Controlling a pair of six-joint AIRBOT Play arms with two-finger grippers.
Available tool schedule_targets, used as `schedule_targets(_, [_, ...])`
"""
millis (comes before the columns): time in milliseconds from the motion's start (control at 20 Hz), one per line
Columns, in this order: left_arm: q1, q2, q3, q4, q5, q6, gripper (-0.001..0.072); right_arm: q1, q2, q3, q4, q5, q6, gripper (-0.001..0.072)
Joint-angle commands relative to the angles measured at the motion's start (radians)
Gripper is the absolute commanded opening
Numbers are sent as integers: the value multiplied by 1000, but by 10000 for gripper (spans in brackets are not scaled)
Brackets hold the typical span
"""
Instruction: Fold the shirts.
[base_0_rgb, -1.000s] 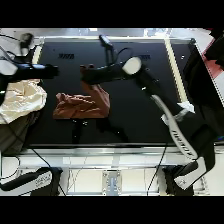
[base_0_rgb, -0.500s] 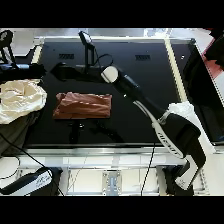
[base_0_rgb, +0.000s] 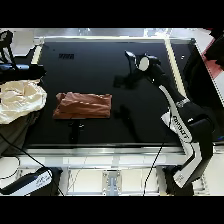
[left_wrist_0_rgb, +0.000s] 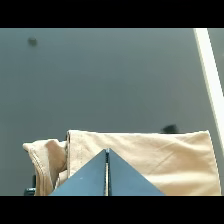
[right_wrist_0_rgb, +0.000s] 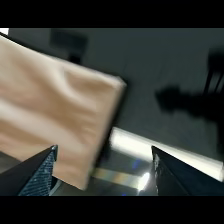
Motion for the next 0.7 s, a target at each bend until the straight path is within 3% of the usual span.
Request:
schedule_targets(0, [1,1,-1,0,0,0,14,-36,-66,-122,190,23,14,651])
schedule_targets(250, [1,1,-1,-3,0,0,14,-6,-193,-130,525,-28,-116,651])
schedule_targets(550, [1,1,-1,-3,0,0,14,78,-237,-127,535,-84,-114,632])
schedule_targets(600, [1,1,-1,-3,0,0,14,90,-237,-127,549,-98,-115,515])
schedule_targets(650, [1,1,-1,-3,-1,0,14,100,-237,-127,577,-108,-120,294])
